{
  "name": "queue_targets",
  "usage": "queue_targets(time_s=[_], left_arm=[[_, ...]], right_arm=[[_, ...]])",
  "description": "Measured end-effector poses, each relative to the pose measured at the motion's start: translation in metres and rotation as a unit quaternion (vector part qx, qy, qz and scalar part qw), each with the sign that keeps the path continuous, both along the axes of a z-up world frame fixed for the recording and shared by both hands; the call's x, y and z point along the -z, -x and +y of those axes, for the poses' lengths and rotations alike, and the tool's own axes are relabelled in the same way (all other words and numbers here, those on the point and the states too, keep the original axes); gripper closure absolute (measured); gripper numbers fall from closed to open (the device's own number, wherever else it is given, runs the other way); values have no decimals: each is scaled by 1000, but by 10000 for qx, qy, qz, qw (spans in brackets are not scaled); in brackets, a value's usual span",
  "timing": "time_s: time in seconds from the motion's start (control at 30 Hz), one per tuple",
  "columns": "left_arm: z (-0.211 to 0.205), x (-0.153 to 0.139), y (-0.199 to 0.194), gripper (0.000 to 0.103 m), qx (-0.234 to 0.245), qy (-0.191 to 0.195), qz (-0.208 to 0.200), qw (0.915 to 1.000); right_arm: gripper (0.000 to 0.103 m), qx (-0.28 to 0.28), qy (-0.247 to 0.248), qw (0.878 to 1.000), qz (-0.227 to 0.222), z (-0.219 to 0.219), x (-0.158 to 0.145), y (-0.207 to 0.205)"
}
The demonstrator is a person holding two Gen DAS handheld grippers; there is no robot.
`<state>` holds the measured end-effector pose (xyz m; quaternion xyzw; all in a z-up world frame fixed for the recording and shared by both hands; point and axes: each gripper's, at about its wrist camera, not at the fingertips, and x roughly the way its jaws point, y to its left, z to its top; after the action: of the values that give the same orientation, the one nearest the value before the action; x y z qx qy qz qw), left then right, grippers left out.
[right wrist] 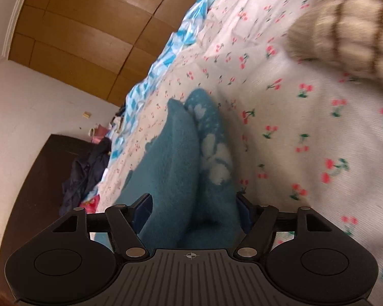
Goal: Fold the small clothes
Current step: 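Grasp the folded sweater edge with the right tool, then lift and fold the held sweater half over the other half with the right tool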
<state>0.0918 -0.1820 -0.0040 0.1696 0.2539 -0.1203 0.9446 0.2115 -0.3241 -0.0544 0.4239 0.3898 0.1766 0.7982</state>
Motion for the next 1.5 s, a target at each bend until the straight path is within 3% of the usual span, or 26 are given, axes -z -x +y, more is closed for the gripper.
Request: queue_targets(time_s=[0.1, 0.2, 0.23, 0.43, 0.6, 0.8, 0.97, 1.27, 1.5], left_arm=[[3, -2, 1, 50, 44, 43, 14, 10000], [4, -4, -3, 50, 117, 87, 125, 9998], [5, -5, -2, 50, 142, 108, 191, 9997], [25, -28, 19, 50, 296, 321, 399, 9982], [54, -44, 17, 47, -238, 470, 192, 9984], [97, -13, -30, 47, -1328, 269, 16, 9908], [120, 18, -52, 46, -1278, 362, 351, 9905], [153, 8, -52, 46, -1024, 988, 595, 9880], [192, -4, -48, 48, -1056, 1626, 921, 9767]], right_arm=[[37, 34, -307, 9995, 21, -5, 7, -9], [68, 56, -423, 9990, 116, -15, 16, -7], [72, 30, -582, 9982, 116, -18, 19, -6], [74, -1, -615, 9981, 41, -20, 20, -3], [74, 23, -637, 9979, 53, -19, 19, -3], [75, 167, -1090, 9938, 162, -20, 13, 6], [76, 256, -1649, 9856, 276, -8, -7, 15], [75, 143, -1029, 9945, 153, 73, -96, 14], [75, -38, -473, 9988, 152, 152, -123, 3]])
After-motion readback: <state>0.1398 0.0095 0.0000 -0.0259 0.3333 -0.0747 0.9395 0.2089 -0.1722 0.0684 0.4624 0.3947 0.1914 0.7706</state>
